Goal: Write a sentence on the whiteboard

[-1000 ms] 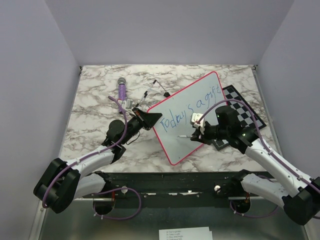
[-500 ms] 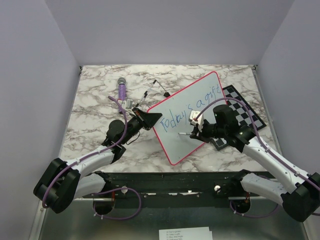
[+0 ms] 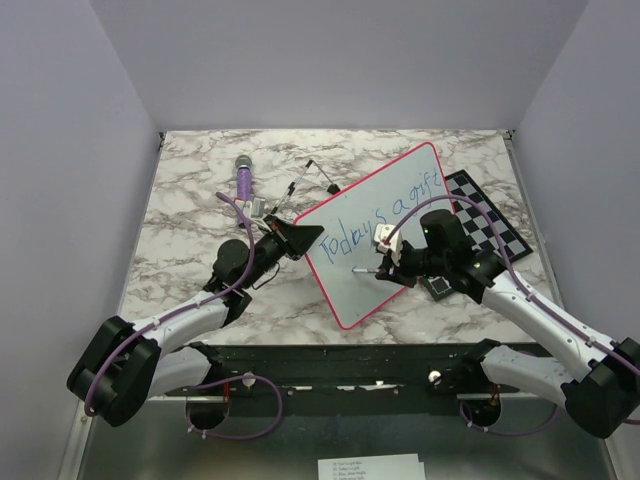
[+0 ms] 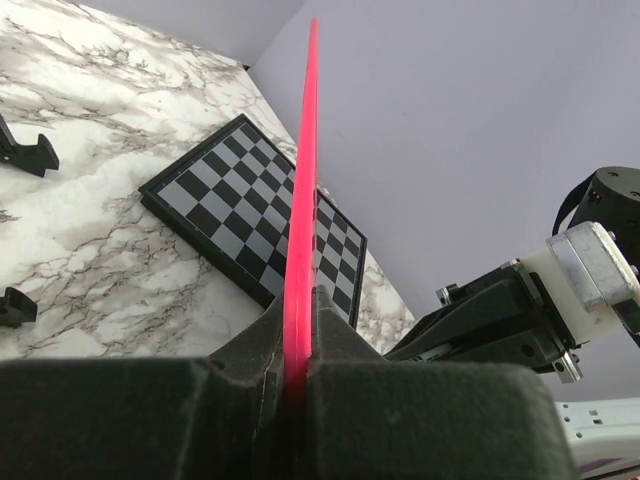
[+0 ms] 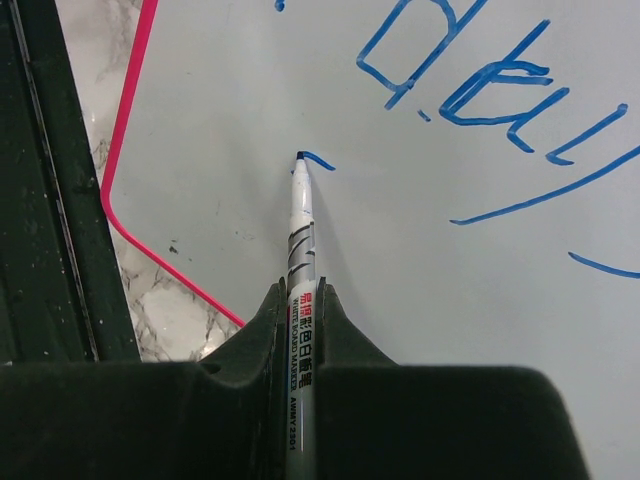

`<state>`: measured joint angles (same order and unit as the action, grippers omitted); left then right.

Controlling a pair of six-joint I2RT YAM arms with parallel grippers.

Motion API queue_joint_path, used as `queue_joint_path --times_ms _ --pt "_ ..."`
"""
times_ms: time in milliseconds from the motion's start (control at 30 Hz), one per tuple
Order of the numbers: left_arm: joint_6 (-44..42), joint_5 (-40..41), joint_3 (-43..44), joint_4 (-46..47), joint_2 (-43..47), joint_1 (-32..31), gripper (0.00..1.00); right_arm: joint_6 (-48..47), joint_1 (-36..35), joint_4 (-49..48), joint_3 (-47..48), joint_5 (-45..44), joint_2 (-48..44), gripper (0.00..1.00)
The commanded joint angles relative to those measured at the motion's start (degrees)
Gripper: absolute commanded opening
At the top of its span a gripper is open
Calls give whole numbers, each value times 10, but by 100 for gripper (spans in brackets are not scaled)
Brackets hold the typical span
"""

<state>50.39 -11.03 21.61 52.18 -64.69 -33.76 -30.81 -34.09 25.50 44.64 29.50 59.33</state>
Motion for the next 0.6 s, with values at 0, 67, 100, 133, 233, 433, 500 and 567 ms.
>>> queue_joint_path --times_ms 0,67,100,133,233,433,500,567 --pt "2 11 17 75 11 -2 0 -25 -5 25 11 1 10 1" --pt "2 11 17 74 11 -2 0 -33 -5 34 11 -1 10 1" --pt "2 11 17 74 11 -2 0 -36 -5 39 9 -1 8 1" --pt "2 11 17 72 12 -2 0 -38 -5 42 6 -5 6 1" --pt "1 11 17 70 16 -2 0 -38 -5 43 2 -24 -1 1" --pt "1 11 13 70 19 -2 0 -24 -5 36 1 -65 -12 1" --pt "1 12 12 69 21 -2 0 -20 -4 31 4 -72 -14 0" --pt "1 12 12 69 21 -2 0 -15 -4 25 4 -78 -17 1"
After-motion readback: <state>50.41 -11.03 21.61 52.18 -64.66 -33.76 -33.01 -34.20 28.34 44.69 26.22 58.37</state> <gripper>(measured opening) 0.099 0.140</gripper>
